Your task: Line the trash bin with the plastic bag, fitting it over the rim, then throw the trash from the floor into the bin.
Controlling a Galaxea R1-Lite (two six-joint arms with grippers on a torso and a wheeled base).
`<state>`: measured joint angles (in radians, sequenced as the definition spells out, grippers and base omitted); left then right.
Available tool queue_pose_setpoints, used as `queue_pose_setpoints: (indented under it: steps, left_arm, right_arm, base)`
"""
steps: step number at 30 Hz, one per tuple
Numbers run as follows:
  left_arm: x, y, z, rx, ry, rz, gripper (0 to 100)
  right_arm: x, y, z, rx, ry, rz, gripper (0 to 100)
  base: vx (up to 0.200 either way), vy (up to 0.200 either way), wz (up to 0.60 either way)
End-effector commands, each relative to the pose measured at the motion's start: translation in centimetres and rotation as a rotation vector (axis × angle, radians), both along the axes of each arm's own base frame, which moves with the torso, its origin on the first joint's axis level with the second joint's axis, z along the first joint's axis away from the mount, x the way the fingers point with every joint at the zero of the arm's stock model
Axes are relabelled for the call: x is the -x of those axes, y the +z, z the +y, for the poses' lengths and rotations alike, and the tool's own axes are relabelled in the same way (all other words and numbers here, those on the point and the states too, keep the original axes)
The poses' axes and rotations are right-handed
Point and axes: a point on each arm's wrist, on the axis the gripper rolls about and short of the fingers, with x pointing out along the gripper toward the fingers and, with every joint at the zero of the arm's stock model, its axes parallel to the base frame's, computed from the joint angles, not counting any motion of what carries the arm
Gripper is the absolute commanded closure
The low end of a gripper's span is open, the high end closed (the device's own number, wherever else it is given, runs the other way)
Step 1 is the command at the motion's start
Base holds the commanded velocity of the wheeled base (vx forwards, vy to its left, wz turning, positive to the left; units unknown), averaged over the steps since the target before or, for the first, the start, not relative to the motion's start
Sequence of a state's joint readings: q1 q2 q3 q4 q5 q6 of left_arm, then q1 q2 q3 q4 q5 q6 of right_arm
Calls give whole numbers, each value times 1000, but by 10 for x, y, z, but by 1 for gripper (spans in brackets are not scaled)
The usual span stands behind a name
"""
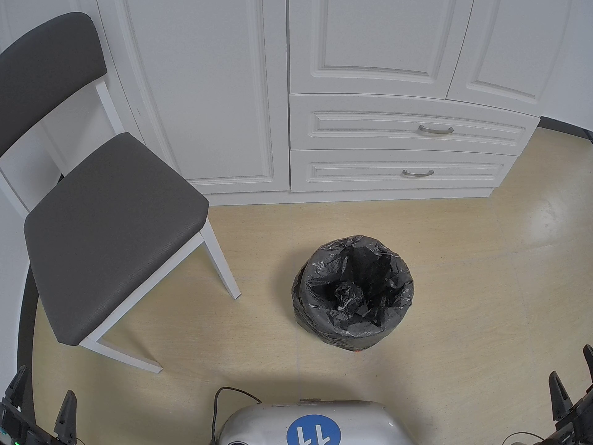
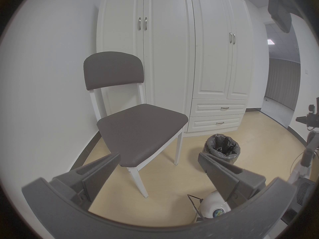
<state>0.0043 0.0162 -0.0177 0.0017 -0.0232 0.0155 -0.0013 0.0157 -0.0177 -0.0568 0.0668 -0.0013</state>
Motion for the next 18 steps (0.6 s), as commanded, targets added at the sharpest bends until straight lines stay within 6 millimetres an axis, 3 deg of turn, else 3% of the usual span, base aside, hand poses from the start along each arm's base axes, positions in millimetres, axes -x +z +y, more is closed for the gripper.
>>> queue_pose_setpoints:
  steps: [1,18]
  left_arm:
    - [0,-5,0,0,1,0,0]
    - [0,-5,0,0,1,0,0]
  right_arm:
    - [0,-7,0,14,7,18,0]
    - [0,-11,-1,21,-43,64,0]
  base:
    - [0,0,0]
    - [0,0,0]
